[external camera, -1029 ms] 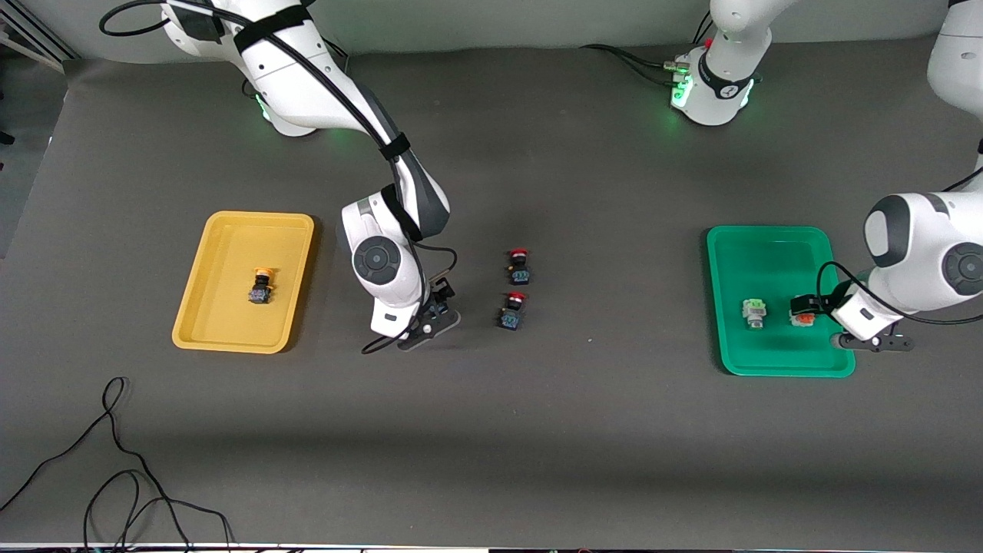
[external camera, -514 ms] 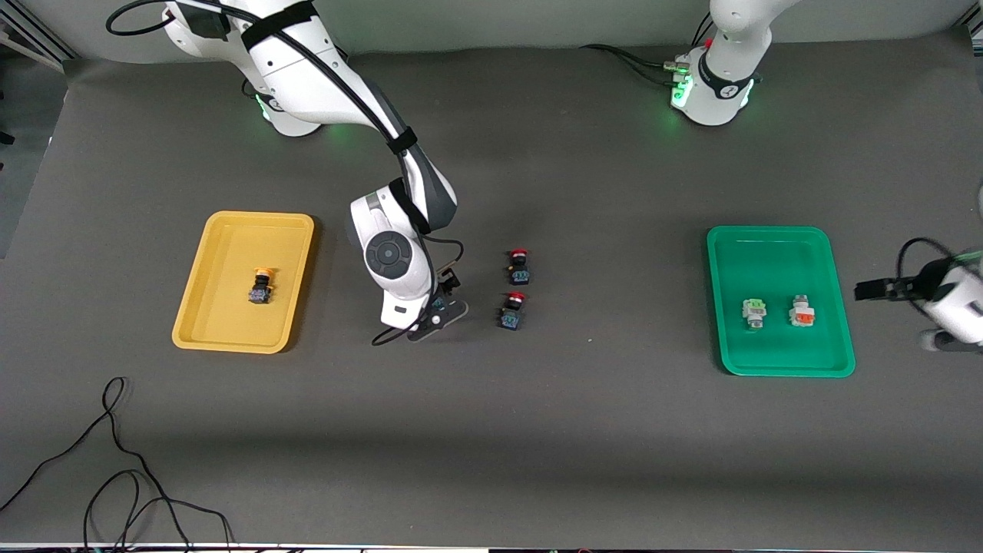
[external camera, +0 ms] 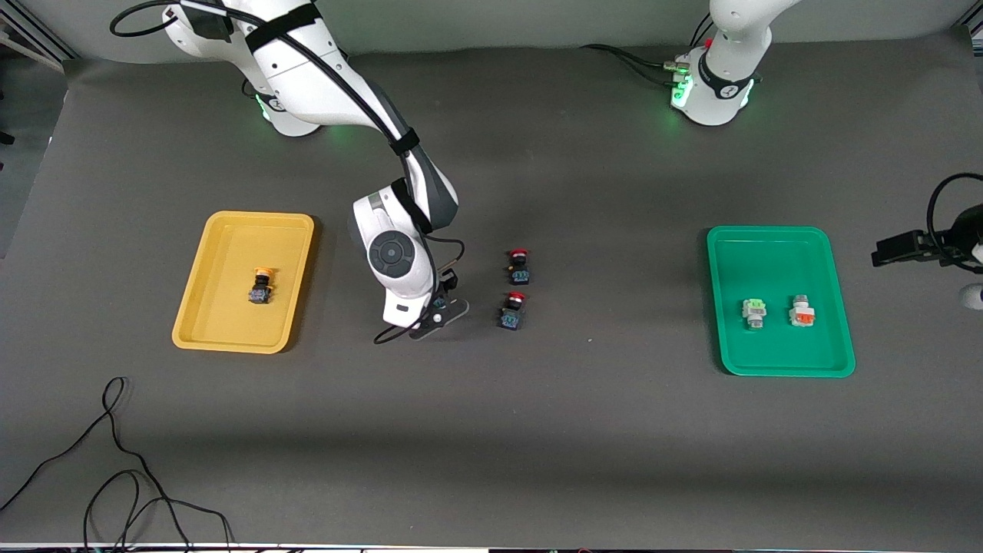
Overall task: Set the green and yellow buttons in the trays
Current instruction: 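Carry the yellow button into the yellow tray with the right gripper and release it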
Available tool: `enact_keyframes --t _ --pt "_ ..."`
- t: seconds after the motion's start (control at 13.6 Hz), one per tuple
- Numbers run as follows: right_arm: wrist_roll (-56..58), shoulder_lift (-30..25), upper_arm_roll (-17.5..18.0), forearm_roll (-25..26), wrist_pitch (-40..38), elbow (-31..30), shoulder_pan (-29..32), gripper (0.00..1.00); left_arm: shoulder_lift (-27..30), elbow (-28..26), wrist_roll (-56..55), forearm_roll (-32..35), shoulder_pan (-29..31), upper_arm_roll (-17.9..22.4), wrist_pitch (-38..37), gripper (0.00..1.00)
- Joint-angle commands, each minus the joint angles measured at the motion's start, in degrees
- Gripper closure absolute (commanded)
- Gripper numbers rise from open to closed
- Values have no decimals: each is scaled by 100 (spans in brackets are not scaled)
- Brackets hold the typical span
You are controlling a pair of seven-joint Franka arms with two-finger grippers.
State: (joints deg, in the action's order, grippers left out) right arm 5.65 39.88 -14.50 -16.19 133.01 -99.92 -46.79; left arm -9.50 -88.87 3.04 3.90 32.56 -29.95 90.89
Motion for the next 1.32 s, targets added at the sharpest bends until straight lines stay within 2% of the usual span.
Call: enact_keyframes --t 0.0,0.15,0.22,0.29,0.44,0.66,0.96,1.03,1.25 --pt "50 2 -70 -130 137 -37 -76 100 457 -165 3 -205 -292 216 -72 0" --pt "-168 -260 -123 -148 -20 -36 -23 100 641 -297 -32 -283 -836 663 -72 0" --pt "-205 -488 -166 -148 -343 -28 20 100 747 -376 -84 -397 -1196 979 -63 0" --pt "-196 -760 -384 -148 -816 -2 38 100 835 -420 -120 -416 -1634 1348 -72 0" --pt "-187 -1402 -902 -148 -1880 25 38 100 949 -438 -312 -425 -2286 1833 -142 0" --pt "-187 -2176 -1764 -87 -2928 16 12 100 1029 -420 -392 -433 -2544 1940 -256 0" --pt "-100 -2529 -2845 10 -3343 -19 -5 100 1029 -341 -322 -556 -2500 1923 -362 0" --pt "-30 -2529 -3048 149 -3334 -45 -6 100 1038 -341 -313 -565 -2491 1931 -371 0" --pt "242 -2494 -3303 449 -2924 -430 56 100 1029 -350 -313 -565 -2500 1940 -353 0"
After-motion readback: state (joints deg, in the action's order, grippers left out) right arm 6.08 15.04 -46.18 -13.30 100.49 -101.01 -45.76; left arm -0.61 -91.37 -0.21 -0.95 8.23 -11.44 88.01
